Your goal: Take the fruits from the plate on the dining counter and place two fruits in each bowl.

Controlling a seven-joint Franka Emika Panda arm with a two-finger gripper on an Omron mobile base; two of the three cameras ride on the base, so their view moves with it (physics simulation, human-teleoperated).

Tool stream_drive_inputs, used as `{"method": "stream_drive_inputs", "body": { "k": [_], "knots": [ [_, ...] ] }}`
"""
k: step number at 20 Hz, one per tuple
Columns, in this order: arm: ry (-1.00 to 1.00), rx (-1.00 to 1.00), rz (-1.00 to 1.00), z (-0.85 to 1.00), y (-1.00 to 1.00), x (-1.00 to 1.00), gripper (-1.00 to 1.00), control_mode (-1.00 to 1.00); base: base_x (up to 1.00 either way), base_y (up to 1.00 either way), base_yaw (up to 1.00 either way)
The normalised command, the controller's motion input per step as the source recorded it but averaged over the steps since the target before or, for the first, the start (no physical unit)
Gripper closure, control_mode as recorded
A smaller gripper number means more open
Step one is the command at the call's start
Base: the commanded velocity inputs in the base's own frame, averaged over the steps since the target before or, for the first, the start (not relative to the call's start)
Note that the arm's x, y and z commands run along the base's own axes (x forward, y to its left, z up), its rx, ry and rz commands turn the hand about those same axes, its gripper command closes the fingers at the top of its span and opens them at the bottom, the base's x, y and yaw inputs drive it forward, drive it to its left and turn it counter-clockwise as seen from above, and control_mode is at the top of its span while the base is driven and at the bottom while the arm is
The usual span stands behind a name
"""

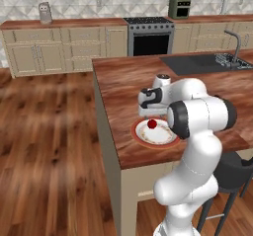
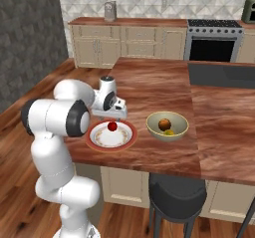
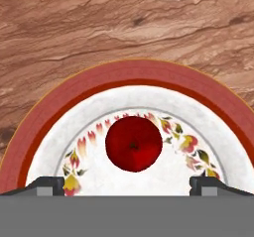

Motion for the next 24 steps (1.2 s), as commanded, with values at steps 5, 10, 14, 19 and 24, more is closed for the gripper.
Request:
{"method": "stream_drive_inputs", "body": {
  "k": [5,10,14,19,24],
  "knots": [
    [0.06,0.00,0.00,-0.18,0.00,0.11,-1.00,-1.00,0.00,0.00,0.00],
    [0.06,0.00,0.00,-0.30,0.00,-0.06,-1.00,-1.00,0.00,0.00,0.00],
    [0.02,0.00,0.00,-0.26,0.00,0.00,-1.00,-1.00,0.00,0.00,0.00],
    [0.00,0.00,0.00,-0.17,0.00,0.00,-1.00,-1.00,0.00,0.00,0.00],
    [0.00,0.00,0.00,-0.15,0.00,0.00,-1.00,-1.00,0.00,0.00,0.00]
  ]
}}
